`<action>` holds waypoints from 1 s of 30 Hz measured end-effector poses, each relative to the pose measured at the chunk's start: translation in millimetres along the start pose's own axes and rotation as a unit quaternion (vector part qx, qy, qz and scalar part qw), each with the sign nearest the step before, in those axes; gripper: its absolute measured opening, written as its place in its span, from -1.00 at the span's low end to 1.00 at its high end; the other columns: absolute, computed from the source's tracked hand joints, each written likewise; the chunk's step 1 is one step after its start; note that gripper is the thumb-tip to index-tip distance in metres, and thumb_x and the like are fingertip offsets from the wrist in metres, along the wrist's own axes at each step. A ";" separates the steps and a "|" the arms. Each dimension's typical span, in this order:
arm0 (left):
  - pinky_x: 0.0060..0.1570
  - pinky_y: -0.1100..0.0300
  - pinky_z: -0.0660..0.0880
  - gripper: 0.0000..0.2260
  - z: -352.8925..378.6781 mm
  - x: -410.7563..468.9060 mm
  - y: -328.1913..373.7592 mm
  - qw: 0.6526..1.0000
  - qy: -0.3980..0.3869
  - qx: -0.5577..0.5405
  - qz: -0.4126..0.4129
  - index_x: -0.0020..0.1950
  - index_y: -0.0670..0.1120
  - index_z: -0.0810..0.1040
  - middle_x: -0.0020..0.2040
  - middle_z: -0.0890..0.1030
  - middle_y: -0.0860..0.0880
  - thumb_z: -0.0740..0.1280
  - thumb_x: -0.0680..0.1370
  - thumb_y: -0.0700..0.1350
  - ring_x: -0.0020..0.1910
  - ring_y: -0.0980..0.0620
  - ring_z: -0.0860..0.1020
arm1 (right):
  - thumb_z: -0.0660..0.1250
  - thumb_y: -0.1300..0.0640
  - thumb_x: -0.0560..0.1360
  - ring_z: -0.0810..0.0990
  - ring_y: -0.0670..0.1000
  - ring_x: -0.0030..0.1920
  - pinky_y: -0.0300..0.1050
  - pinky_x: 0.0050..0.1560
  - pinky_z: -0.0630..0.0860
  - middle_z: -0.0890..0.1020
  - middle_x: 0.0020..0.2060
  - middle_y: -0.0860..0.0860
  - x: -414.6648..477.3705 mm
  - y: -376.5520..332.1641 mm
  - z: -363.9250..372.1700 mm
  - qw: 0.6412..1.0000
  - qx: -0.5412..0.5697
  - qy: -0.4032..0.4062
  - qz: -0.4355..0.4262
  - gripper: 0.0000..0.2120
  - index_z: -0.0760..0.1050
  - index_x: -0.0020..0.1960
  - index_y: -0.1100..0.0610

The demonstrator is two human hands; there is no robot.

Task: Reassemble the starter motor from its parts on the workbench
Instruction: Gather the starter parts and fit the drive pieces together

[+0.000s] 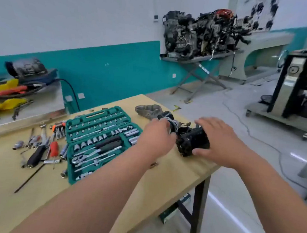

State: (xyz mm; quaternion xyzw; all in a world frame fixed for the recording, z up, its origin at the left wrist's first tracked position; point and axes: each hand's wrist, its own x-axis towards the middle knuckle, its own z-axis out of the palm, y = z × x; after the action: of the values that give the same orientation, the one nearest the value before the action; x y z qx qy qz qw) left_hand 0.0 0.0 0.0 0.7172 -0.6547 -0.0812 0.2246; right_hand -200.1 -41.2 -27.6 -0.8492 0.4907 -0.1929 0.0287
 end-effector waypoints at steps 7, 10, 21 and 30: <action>0.12 0.08 0.44 -0.74 3.2 23.6 -10.1 0.998 -0.041 -0.042 -0.033 0.23 -0.02 0.50 0.17 0.53 -0.03 0.24 0.60 0.05 0.12 -0.03 0.50 | 0.34 -0.30 0.38 0.35 0.06 0.33 0.05 0.29 0.25 0.39 0.34 -0.02 51.1 -1.5 14.5 0.938 -0.262 -0.153 -0.164 -0.21 0.14 0.47 -0.02; -0.03 0.18 0.40 -0.74 -11.0 3.8 -25.8 0.992 -0.029 -0.120 -0.025 0.17 0.06 0.50 0.08 0.56 0.11 0.23 0.60 0.17 0.04 0.12 0.51 | 0.36 -0.28 0.39 0.36 0.09 0.35 0.05 0.30 0.28 0.38 0.37 0.00 36.4 -17.2 6.3 0.927 -0.283 -0.121 -0.214 -0.22 0.18 0.49 -0.01; -0.11 0.13 0.64 -0.38 -140.5 -143.6 -152.6 0.834 -0.155 -0.479 -0.227 0.26 0.01 0.55 0.10 0.69 -0.14 0.44 0.32 0.32 0.09 -0.07 0.67 | 0.35 -0.16 0.50 0.18 0.17 0.50 0.30 0.49 0.04 0.32 0.48 0.05 -3.9 -261.4 20.8 0.858 -0.091 0.019 -0.506 -0.33 0.23 0.52 0.00; 0.07 0.04 0.54 -0.18 -144.7 -208.9 -227.6 0.837 -0.040 -0.464 -0.289 0.33 -0.05 0.50 0.09 0.69 -0.13 0.43 0.22 0.43 0.08 -0.10 0.66 | 0.46 0.01 0.42 -0.06 0.00 0.57 0.01 0.48 0.03 0.09 0.57 -0.01 4.9 -328.7 75.5 0.890 0.047 -0.118 -0.439 -0.12 -0.01 0.55 -0.06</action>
State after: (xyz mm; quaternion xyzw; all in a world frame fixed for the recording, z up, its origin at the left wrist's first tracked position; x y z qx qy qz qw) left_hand 237.7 244.6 -6.4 0.6816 -0.3121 -0.4652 0.4708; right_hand 99.3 114.0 -17.6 -0.9922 0.0514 -0.1071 0.0383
